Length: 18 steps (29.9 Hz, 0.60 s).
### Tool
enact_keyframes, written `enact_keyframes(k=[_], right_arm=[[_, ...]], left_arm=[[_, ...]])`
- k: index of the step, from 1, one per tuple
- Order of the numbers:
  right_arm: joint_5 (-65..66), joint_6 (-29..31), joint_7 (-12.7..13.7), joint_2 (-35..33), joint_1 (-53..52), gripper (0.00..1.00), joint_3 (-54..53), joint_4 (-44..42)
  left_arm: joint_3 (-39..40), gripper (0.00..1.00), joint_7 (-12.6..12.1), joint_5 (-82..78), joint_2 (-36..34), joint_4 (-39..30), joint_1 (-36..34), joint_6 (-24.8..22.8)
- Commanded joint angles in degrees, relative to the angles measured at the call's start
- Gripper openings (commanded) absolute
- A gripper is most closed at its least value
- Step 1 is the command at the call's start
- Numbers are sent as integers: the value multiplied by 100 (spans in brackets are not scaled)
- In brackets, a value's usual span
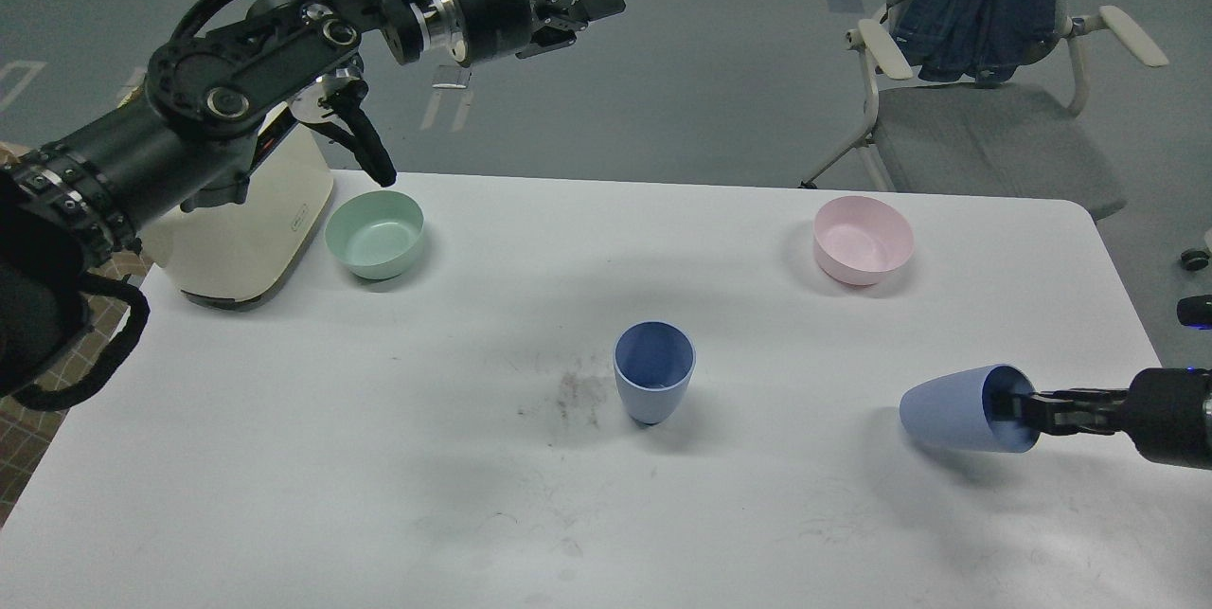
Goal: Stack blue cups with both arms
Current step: 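Lift the blue cup with the right gripper and move it over the centered cup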
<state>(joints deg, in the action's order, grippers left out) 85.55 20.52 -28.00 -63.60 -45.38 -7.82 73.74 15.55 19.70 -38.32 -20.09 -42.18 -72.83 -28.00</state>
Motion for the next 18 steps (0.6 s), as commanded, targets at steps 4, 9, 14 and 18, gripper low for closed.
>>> enact_keyframes(k=[4, 9, 14, 18], right_arm=[[-38, 180, 0, -346, -1060, 0, 8, 334], [6, 748, 0, -30, -2167, 0, 43, 343], [-21, 748, 0, 663, -3054, 0, 376, 220], [-100, 748, 0, 1585, -4433, 0, 1676, -149]], left_arm=[[-8, 96, -1, -9, -13, -1, -20, 0], [-17, 96, -1, -9, -4, -1, -38, 0], [-35, 96, -10, -9, -13, -1, -38, 0], [-35, 96, -71, -17, -21, -1, -47, 0]])
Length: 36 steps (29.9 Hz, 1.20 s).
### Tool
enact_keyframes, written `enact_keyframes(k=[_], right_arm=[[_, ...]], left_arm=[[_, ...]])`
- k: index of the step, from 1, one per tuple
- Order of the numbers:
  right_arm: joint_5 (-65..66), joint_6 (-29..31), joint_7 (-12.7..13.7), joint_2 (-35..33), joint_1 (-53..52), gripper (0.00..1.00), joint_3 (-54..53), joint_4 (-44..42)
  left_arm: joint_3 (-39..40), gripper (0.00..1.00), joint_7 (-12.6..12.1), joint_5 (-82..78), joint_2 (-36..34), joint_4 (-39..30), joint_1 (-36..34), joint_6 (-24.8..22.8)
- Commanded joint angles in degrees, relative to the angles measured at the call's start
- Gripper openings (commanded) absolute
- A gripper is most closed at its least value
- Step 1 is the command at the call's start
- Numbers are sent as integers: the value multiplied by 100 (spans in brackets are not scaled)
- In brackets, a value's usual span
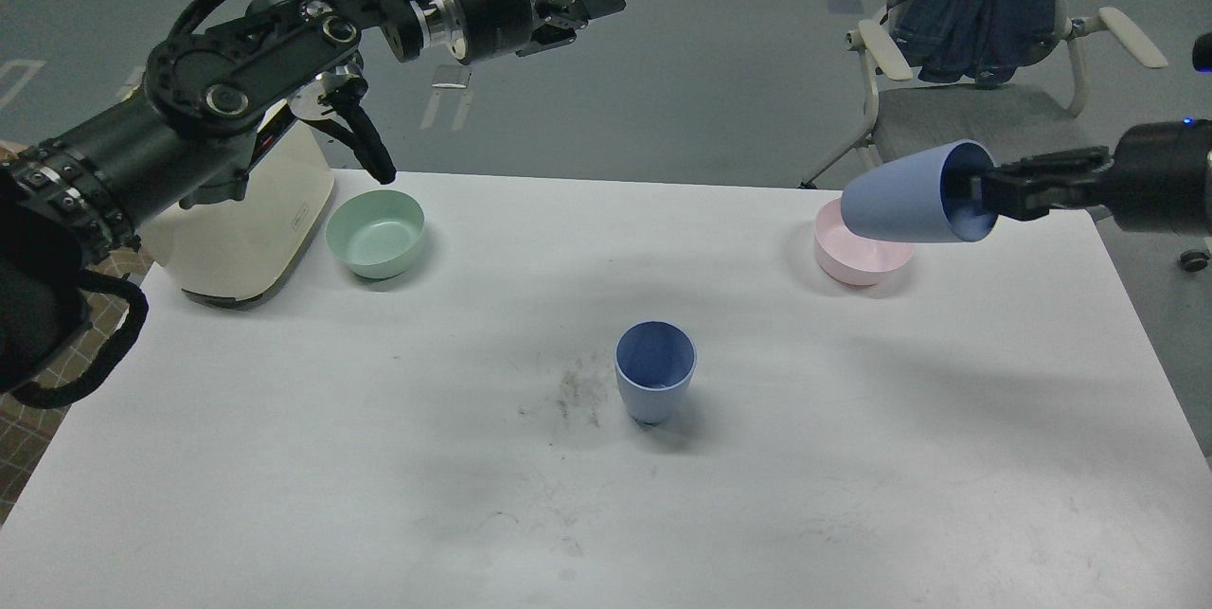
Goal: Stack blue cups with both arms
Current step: 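Lift the blue cup with the right gripper and move it over the centered cup, then lower the held cup into the centered cup and press it down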
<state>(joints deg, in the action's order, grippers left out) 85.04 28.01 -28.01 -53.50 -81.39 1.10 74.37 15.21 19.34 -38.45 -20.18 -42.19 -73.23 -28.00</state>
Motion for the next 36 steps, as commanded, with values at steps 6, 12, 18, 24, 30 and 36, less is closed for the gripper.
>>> enact_keyframes(k=[6, 12, 18, 24, 30, 36], right_arm=[[-620, -1, 1, 2018, -2258, 0, 2298, -221], [-963, -1, 1, 3063, -2593, 0, 2991, -45], [-972, -1, 1, 3530, -2584, 0, 3370, -238], [-1007, -1, 1, 3750, -2567, 0, 3581, -353], [-1253, -1, 1, 4014, -2496, 0, 3617, -581], [-1376, -1, 1, 4164, -2496, 0, 3643, -599]], left_arm=[[-1, 96, -62, -4, -12, 0, -16, 0], [-10, 96, -54, -13, -12, 0, -16, 0], [-10, 96, -54, -13, -65, 0, 2, 0], [-10, 96, -54, -13, -83, 0, 2, 0], [-1, 96, -45, -22, -82, 0, 2, 0], [-1, 96, -45, -22, -100, 0, 2, 0]])
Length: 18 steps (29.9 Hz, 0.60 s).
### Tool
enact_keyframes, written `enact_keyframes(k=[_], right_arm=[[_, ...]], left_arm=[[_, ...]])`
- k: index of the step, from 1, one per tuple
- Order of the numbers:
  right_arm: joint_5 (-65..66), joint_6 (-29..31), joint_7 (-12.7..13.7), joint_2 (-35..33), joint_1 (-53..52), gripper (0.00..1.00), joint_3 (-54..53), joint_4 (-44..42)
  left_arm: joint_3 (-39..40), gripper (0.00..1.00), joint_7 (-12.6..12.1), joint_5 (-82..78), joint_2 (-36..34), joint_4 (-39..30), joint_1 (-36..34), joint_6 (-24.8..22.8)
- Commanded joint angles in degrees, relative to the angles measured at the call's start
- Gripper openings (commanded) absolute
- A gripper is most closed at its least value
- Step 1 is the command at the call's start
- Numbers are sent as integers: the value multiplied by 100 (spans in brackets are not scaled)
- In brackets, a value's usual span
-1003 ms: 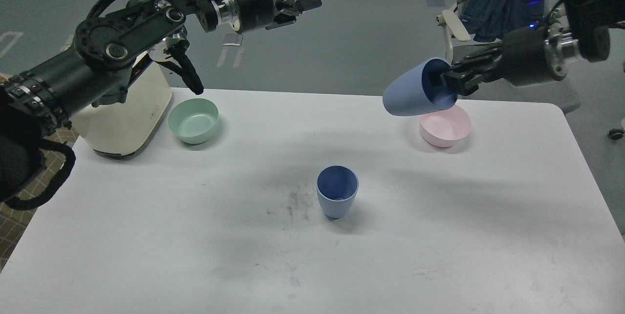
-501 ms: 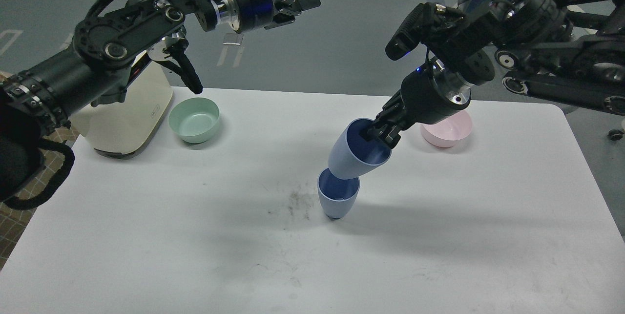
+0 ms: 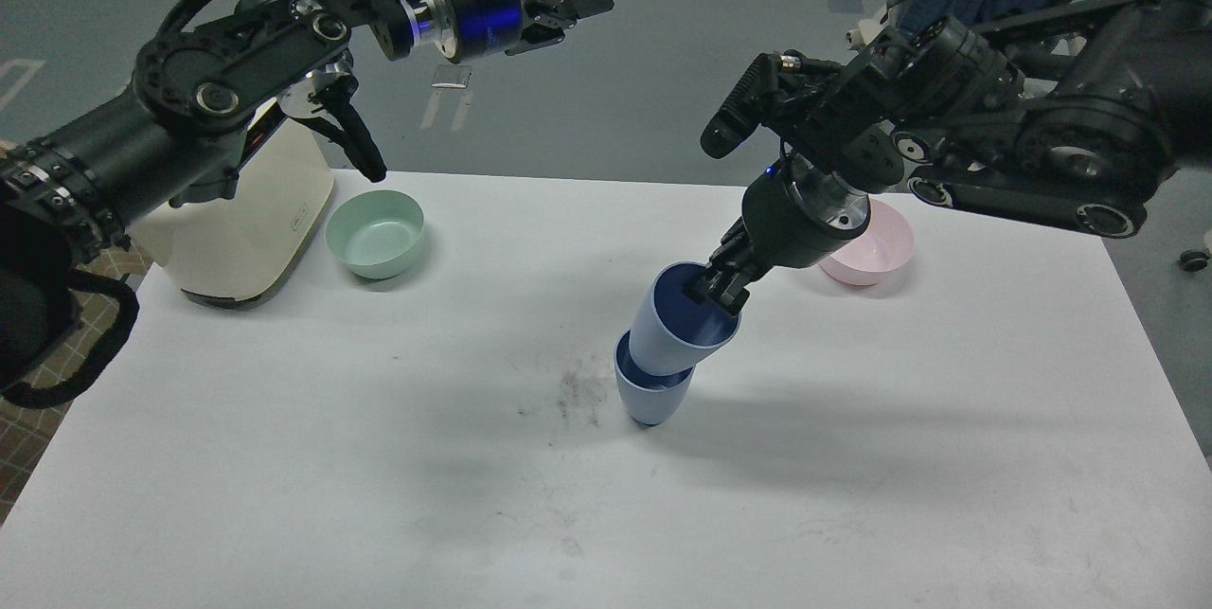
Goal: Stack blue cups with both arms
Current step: 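Lower the held cup into the centered cup and press it down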
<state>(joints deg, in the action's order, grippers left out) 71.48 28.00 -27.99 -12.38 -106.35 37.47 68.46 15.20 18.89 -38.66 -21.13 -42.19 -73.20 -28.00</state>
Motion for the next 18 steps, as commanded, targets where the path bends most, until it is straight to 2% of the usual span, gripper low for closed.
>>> enact_keyframes(k=[1, 12, 16, 18], right_arm=[[-20, 0, -1, 60, 0, 0, 14, -8], [-143, 0, -1, 297, 88, 0, 173, -245], [-143, 0, -1, 333, 150, 13, 173, -254], [-152, 0, -1, 341, 185, 14, 173, -254]], left_arm=[[0, 96, 0, -1, -6, 0, -1, 0], [26, 96, 0, -1, -50, 0, -1, 0], [26, 96, 0, -1, -85, 0, -1, 0], [26, 96, 0, -1, -85, 0, -1, 0]])
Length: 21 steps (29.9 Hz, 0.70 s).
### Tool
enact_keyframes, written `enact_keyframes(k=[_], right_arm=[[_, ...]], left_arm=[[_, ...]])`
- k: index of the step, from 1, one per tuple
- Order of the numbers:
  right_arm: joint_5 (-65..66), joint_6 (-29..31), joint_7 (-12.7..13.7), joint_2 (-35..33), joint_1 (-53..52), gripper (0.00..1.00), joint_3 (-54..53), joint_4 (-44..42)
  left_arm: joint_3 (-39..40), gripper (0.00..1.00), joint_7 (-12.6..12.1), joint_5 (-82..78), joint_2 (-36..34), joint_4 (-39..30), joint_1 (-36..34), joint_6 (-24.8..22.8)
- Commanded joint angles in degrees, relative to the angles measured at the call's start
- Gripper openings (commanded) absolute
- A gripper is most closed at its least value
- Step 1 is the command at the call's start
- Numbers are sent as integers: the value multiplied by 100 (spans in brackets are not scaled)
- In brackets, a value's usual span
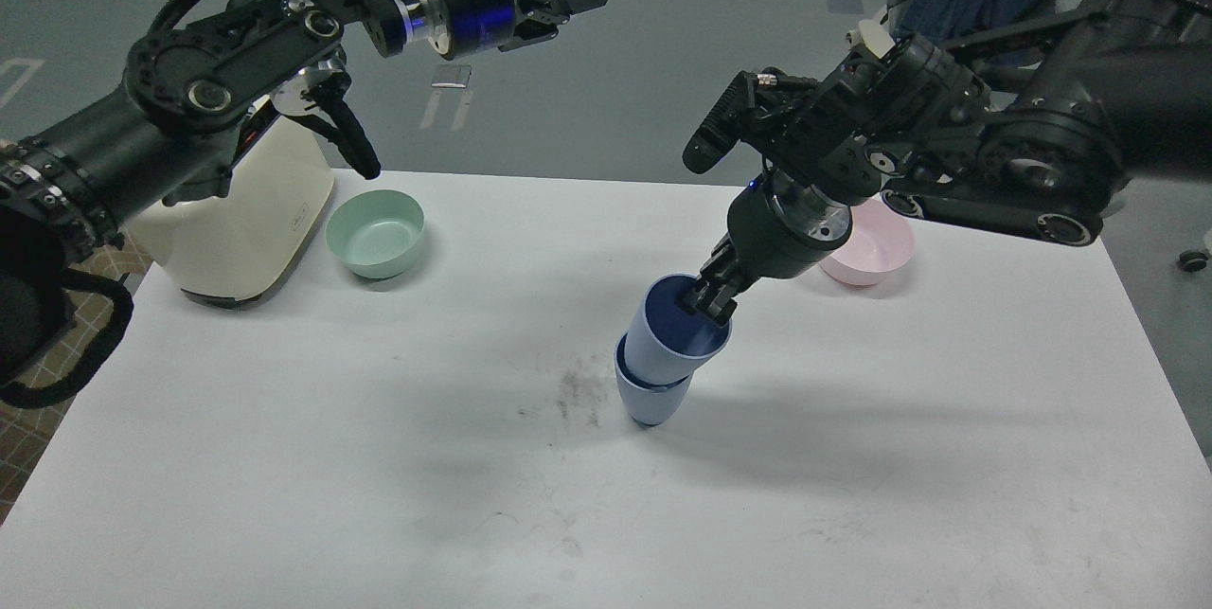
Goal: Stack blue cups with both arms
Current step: 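Lower the held cup into the centered cup and press it down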
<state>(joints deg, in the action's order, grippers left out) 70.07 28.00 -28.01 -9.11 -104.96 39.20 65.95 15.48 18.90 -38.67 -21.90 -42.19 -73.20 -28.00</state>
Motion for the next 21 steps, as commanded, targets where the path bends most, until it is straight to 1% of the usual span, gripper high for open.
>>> enact_keyframes(k=[1, 3, 5, 11, 14, 15, 17, 18, 19, 21], right_arm=[[-2, 0, 1, 15, 63, 18, 0, -4], [-2, 0, 1, 15, 72, 21, 0, -4], [-2, 0, 1, 15, 72, 21, 0, -4], [-46, 0, 1, -3, 72, 30, 0, -4], [-177, 0, 1, -29, 55, 42, 0, -47], [-256, 0, 1, -64, 29, 52, -17, -82], [-397, 0, 1, -178, -15, 60, -35, -92], [-545, 0, 1, -335, -59, 66, -78, -92], [-625, 0, 1, -415, -94, 69, -96, -83], [-880, 0, 1, -853, -200, 83, -341, -83]], left_arm=[[-10, 96, 0, 0, -8, 0, -1, 0], [-10, 96, 0, 0, -16, 0, 17, 0], [-19, 96, 0, 0, -16, 0, 17, 0], [-19, 96, 0, 0, -16, 0, 17, 0], [-19, 96, 0, 0, -8, 0, 17, 0], [-27, 96, 0, 0, -16, 0, 17, 0], [-28, 96, 0, 0, -16, 0, 17, 0], [-28, 96, 0, 0, -16, 0, 17, 0], [-28, 96, 0, 0, -25, 0, 17, 0], [-28, 96, 0, 0, -86, 9, 17, 0]])
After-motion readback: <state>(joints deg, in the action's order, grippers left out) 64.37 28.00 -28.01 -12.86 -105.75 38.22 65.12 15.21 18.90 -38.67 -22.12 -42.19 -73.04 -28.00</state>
